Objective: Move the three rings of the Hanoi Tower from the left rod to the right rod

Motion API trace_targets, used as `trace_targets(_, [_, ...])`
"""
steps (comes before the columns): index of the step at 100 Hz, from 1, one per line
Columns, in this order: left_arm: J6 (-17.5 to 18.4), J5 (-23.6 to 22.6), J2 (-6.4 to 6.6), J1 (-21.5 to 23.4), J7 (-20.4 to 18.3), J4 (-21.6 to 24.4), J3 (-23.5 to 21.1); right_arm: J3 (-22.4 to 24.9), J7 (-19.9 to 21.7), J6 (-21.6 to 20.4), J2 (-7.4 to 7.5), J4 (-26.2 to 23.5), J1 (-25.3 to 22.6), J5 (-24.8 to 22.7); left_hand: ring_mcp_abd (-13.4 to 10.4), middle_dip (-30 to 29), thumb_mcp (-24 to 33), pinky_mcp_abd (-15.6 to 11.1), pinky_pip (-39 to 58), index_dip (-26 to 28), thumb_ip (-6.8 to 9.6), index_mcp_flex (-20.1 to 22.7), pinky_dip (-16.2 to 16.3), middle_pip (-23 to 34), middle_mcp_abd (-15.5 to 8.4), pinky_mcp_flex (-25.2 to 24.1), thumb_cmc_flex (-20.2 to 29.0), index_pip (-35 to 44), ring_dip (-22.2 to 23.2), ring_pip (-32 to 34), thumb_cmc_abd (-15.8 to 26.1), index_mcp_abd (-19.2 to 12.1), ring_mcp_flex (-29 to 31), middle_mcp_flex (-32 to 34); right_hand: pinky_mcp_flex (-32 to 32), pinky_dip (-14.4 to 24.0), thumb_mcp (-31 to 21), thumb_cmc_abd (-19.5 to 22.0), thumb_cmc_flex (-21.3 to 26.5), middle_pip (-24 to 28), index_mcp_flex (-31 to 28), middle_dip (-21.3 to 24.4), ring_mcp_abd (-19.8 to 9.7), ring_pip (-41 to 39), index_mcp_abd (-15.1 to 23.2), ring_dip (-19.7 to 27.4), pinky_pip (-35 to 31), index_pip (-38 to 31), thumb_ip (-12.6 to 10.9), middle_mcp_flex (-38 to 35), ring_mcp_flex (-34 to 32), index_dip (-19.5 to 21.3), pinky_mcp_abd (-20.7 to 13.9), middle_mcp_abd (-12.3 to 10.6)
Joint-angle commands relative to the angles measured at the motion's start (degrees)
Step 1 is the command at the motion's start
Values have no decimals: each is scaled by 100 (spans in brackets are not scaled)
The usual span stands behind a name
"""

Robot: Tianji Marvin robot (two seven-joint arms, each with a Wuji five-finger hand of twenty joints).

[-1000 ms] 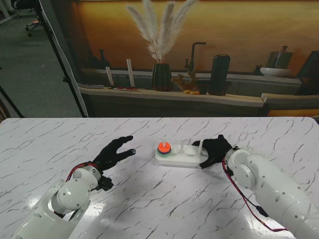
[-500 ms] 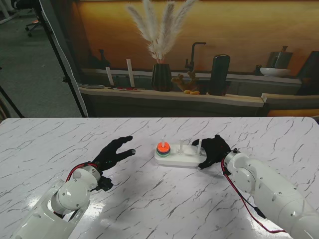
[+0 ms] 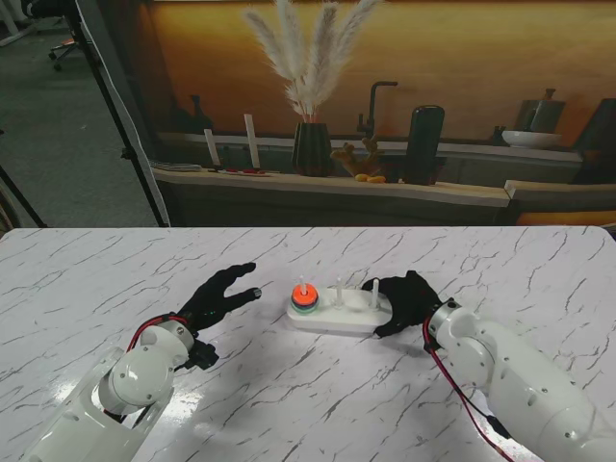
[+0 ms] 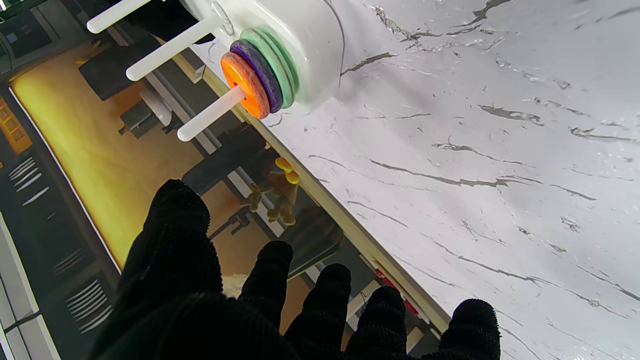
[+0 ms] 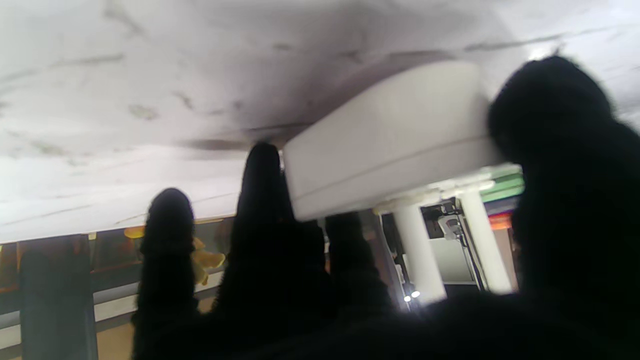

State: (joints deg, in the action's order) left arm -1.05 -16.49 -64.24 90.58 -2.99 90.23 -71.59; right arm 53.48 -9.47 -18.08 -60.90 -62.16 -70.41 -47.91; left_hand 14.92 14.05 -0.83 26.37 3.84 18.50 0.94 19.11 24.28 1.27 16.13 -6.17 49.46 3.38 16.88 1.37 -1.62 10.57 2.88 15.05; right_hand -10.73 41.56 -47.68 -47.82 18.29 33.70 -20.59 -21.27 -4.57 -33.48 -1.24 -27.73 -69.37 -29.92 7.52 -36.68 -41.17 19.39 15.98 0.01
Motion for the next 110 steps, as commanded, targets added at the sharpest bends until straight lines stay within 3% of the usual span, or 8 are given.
trace_targets(1, [81, 24, -31, 40, -65, -14, 4, -56, 82, -121, -64, -61, -147, 25, -11, 67, -108, 110, -117, 81, -240, 28, -95, 32, 8, -37, 150, 9, 71, 44, 84, 57, 49, 160, 110, 29, -2310, 772, 772, 399, -497, 8, -150, -108, 1274, -36, -116, -1127, -292, -533, -200, 127, -49, -915])
trace_targets(53, [111, 45, -34, 23, -60, -54, 22, 0, 117, -278, -64, -222, -333, 74, 1, 66, -109, 109, -117, 79, -241, 24, -110, 30, 13, -36, 150, 8, 74, 47, 93, 56, 52, 156, 164, 32, -2377, 501, 724, 393, -415, -12, -167, -102, 1301, -54, -89, -1099, -243, -466, -156, 105, -49, -956])
trace_targets(76, [124, 46, -37, 25, -49, -62, 16, 38, 251, -238, -49, -315, -401, 102, -6, 66, -109, 109, -115, 80, -241, 25, -112, 31, 17, -36, 163, 8, 73, 44, 87, 62, 47, 155, 307, 4, -2128, -220, 288, 327, -303, -10, -106, -24, 1131, -44, 48, -951, -48, -282, -2, 65, 29, -844])
trace_targets(93, [125, 64, -39, 24, -47, -66, 15, 104, 403, -200, -26, -415, -462, 113, -12, 67, -108, 109, -114, 80, -240, 28, -113, 32, -1, -36, 170, 10, 73, 44, 88, 57, 45, 159, 455, 2, -2030, -651, -151, 247, -140, -32, -8, 81, 958, -39, 181, -671, 131, -25, 199, 16, 99, -626])
trace_targets(110, [129, 85, -42, 22, -46, -68, 19, 145, 387, -45, -23, -494, -529, 43, 3, 67, -108, 108, -113, 81, -241, 32, -115, 31, 6, -37, 176, 12, 77, 48, 96, 59, 54, 156, 505, 30, -2046, -722, -246, 266, -183, -73, 38, 74, 892, -63, 211, -618, 182, 14, 241, 34, 122, -540])
